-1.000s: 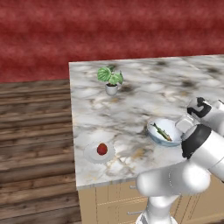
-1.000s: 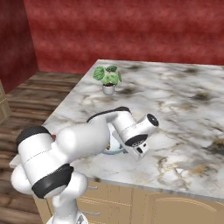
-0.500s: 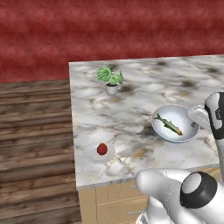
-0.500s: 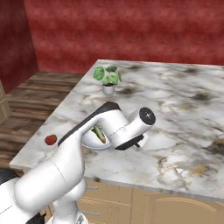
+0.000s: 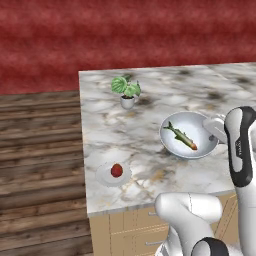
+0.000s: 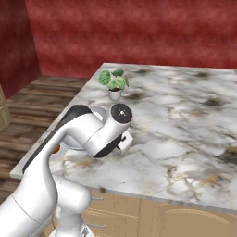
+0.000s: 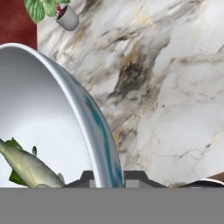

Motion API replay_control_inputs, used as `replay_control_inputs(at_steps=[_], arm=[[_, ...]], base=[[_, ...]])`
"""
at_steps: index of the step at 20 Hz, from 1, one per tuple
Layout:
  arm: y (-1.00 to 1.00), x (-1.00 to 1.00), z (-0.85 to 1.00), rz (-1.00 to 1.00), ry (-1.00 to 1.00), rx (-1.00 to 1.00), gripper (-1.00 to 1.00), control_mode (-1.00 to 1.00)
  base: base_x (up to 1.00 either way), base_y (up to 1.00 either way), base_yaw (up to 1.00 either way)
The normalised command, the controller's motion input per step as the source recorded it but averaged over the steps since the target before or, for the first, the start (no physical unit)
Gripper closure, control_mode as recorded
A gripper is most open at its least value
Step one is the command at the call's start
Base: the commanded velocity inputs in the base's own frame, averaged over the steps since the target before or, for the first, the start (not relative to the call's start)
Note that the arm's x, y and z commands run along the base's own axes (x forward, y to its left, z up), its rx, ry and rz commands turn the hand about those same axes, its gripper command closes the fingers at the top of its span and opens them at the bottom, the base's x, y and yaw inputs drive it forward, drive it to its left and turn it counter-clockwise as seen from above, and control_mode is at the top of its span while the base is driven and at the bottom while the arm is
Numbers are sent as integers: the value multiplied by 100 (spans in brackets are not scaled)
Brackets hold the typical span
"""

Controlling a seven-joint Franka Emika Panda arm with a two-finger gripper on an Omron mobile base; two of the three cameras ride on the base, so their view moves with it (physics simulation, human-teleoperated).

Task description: Remove the mango from the bowl and place it on the small plate. Then place the bowl with only the fish in the microwave, close the door, and press the start button to microwave the fish.

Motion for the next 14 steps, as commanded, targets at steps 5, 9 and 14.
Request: replay_control_inputs(at_steps=[5,9,14], arm=[[52,-25,6,0,9,9,100,-100],[28,-35,6,0,20,18,100,-100],[3,-37,0,0,7,15,100,-100]], base=[[0,0,0],[0,0,0],[0,0,0]])
